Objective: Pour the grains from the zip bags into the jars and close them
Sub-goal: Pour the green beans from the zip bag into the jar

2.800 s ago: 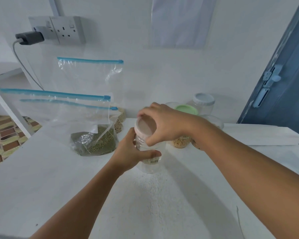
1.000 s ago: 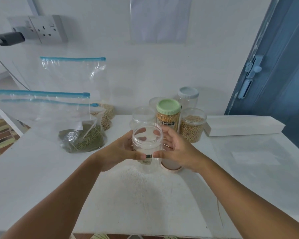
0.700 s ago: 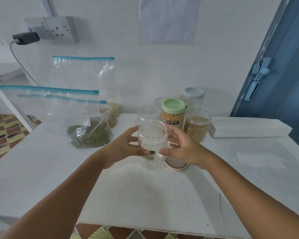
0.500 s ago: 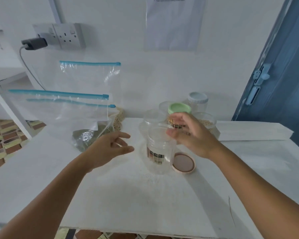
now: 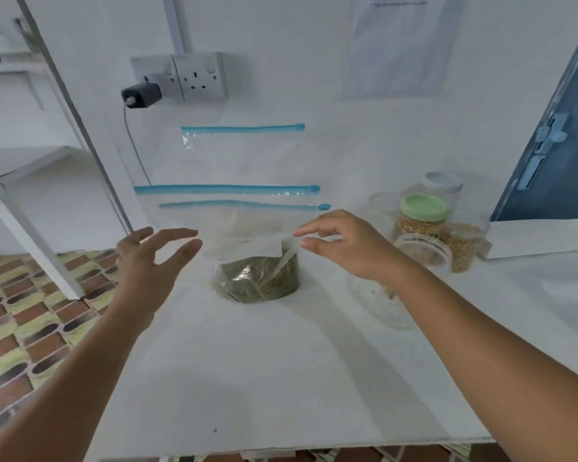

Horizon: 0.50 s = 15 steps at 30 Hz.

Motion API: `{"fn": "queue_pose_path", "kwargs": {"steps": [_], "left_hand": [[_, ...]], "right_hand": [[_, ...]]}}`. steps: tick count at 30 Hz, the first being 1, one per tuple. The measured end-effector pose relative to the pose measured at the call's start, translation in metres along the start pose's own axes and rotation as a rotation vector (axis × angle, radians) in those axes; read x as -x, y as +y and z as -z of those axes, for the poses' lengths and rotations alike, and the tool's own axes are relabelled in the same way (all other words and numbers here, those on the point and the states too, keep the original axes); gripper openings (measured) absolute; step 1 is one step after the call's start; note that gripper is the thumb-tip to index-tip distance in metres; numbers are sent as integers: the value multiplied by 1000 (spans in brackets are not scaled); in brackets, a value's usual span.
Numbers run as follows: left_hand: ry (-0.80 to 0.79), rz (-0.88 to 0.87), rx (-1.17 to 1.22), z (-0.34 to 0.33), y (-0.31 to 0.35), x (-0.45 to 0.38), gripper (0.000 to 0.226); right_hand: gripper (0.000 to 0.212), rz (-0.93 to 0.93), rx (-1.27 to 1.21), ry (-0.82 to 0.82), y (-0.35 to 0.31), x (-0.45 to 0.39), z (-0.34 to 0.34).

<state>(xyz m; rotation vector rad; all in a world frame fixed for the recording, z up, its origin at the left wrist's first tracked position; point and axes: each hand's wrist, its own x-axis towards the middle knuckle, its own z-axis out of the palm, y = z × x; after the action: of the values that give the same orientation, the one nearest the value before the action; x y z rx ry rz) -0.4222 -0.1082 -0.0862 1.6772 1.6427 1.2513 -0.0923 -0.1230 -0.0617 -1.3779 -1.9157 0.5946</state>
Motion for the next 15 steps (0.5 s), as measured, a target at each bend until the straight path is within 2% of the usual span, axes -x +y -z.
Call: {"fn": "queue_pose_path", "kwargs": {"steps": [3, 5, 6, 9, 15], "left_hand": [[-68, 17, 196, 9, 3, -18, 26], [-100, 29, 322, 11, 8, -24, 16], [-97, 25, 329, 12, 9, -26, 8], [-22, 1, 283, 13, 7, -32, 18], [107, -69, 191, 16, 9, -31, 23]], "right_hand": [[20, -49, -83, 5, -3, -7, -17], [20, -45, -88, 44, -4, -11, -21], [19, -40, -82, 76, -4, -12, -22], [19, -44, -154, 174, -5, -16, -24], [25, -13, -243, 298, -10, -18, -22]]}}
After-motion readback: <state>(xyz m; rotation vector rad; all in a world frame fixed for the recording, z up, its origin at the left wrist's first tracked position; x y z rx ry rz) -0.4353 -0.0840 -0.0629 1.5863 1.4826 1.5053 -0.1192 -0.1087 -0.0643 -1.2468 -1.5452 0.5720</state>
